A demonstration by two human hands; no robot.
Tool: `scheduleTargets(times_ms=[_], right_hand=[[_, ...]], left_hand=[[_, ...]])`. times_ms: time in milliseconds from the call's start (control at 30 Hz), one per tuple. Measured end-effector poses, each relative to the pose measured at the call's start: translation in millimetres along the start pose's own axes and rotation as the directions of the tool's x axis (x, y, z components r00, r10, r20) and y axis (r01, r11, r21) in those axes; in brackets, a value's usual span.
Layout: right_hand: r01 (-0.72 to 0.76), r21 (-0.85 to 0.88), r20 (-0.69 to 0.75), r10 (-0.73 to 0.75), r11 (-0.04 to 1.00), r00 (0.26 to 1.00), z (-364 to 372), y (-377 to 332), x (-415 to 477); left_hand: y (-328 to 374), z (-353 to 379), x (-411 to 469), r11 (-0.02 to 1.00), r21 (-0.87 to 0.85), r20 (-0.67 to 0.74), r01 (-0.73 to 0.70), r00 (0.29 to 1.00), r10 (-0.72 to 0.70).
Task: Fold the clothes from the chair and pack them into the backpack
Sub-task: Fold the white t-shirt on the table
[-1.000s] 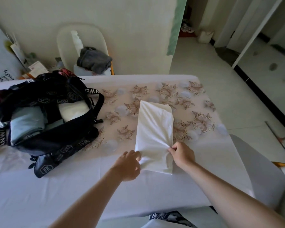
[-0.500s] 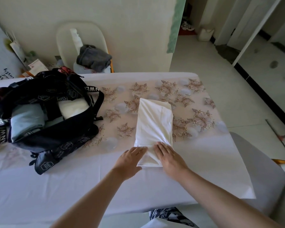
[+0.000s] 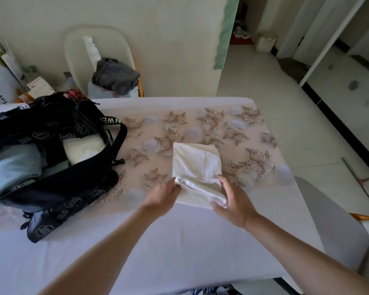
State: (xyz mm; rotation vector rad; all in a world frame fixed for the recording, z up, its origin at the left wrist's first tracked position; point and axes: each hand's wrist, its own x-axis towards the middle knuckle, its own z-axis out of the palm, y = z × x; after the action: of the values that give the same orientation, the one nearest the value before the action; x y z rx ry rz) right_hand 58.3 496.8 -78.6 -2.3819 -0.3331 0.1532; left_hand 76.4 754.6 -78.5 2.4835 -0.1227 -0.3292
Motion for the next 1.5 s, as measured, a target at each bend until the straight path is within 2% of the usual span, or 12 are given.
scheduleTargets(times_ms=[200, 233, 300, 367, 400, 533, 633, 733, 867, 1200, 1400, 1500], right_hand=[[-0.426, 0.051, -0.113, 0.429, 0.903, 0.896, 7, 1, 53], [-0.471, 0.031, -0.111, 0.471, 0.882, 0.875, 7, 0, 64], [-0.514, -0.052, -0.087, 0.508, 0.856, 0.857, 6, -5, 82], [-0.527, -0.138, -0.081, 0.521, 0.839, 0.85, 6, -5, 95], [-0.54, -0.168, -0.086, 0.533, 0.825, 0.842, 5, -2, 101], [-0.471, -0.265, -0.25, 0.412, 0.842, 0.876, 16, 12, 111], [-0.052, -0.467, -0.31, -0.108, 0.883, 0.945, 26, 20, 102], [0.304, -0.438, -0.07, -0.37, 0.846, 0.927, 28, 26, 90], [0.242, -0.465, 0.182, -0.176, 0.852, 0.967, 29, 43, 81], [0.191, -0.337, 0.174, -0.139, 0.922, 0.975, 9, 31, 75], [-0.209, -0.125, 0.291, 0.238, 0.97, 0.927, -17, 24, 74], [-0.328, 0.084, 0.196, 0.307, 0.941, 0.931, -24, 27, 88]], left_hand=[[11, 6, 43, 0.964, -0.203, -0.195, 0.174, 0.957, -0.214], [14, 9, 45, 0.982, -0.156, -0.337, 0.104, 0.929, -0.152], [20, 12, 48, 0.966, 0.18, -0.51, -0.188, 0.821, 0.255], [17, 21, 54, 0.773, 0.409, -0.311, -0.484, 0.723, 0.617], [12, 26, 57, 0.721, 0.432, -0.178, -0.542, 0.732, 0.657], [-11, 37, 74, 0.757, 0.426, 0.143, -0.495, 0.863, 0.484], [-14, 40, 84, 0.747, 0.412, 0.183, -0.522, 0.85, 0.493], [-18, 43, 83, 0.777, 0.399, 0.137, -0.487, 0.869, 0.475], [-17, 42, 82, 0.824, 0.312, 0.033, -0.473, 0.872, 0.489], [-14, 25, 59, 0.855, 0.261, -0.085, -0.448, 0.872, 0.483], [5, -1, 49, 0.985, -0.105, 0.113, -0.134, 0.983, 0.145], [8, -12, 68, 0.969, -0.246, 0.026, -0.011, 1.0, 0.018]])
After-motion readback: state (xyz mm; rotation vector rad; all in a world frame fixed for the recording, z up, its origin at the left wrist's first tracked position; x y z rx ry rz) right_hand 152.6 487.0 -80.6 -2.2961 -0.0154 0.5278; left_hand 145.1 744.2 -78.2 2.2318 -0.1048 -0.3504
